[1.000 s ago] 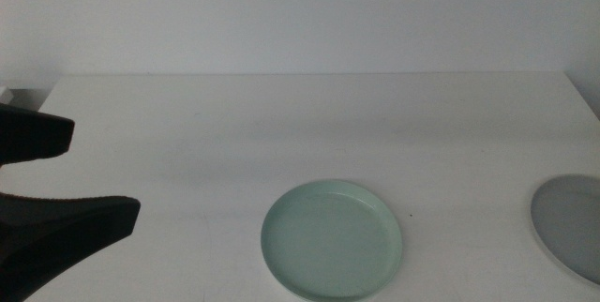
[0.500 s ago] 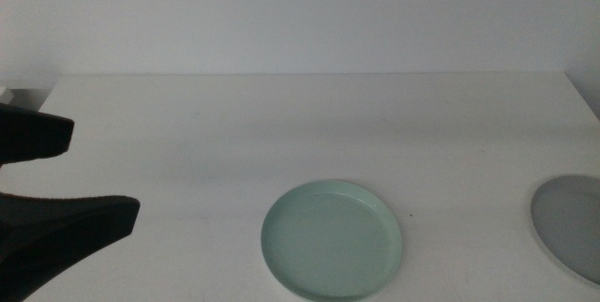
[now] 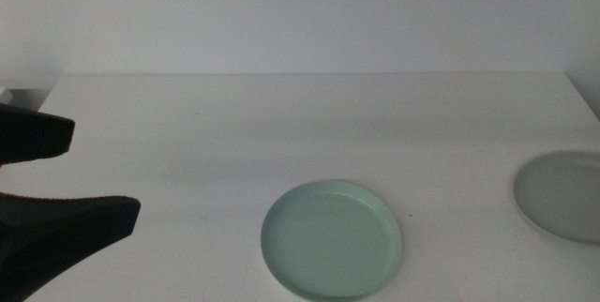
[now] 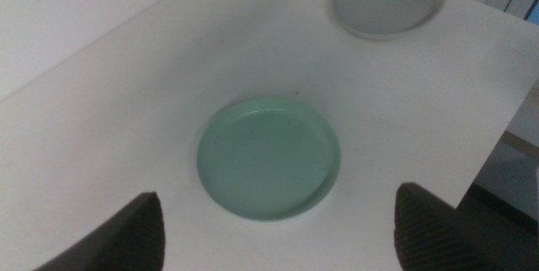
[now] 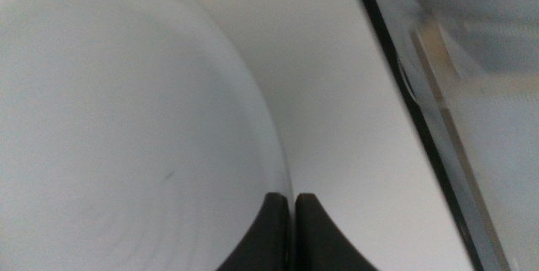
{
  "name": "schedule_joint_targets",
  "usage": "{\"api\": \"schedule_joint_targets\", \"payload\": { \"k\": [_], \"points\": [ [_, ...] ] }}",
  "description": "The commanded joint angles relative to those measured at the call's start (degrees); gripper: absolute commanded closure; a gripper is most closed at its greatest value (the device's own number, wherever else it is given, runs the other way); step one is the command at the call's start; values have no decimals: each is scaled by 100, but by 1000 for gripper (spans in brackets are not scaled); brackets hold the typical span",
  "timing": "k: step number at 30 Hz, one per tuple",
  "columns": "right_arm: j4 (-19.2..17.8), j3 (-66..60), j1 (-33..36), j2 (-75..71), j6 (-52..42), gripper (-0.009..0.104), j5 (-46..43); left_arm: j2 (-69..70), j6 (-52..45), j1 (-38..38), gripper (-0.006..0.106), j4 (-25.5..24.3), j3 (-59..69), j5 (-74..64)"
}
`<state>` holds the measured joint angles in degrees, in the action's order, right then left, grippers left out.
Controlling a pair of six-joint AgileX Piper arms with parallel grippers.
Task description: Stack the three bowls on top of each other.
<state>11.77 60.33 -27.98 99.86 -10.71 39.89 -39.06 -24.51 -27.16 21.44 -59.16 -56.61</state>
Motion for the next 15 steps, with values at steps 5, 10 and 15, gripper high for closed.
{"api": "schedule_joint_targets", "payload": {
  "k": [5, 10, 15],
  "points": [
    [675, 918, 757, -1030, -10, 95, 814, -4, 26, 0, 10, 203, -136, 317],
    [1147, 1076, 1901, -1221, -72, 95, 932, -4, 26, 0, 10, 203, -136, 317],
    [1423, 1076, 3063, -1221, -54, 95, 919, -4, 26, 0, 10, 203, -136, 317]
  ]
}}
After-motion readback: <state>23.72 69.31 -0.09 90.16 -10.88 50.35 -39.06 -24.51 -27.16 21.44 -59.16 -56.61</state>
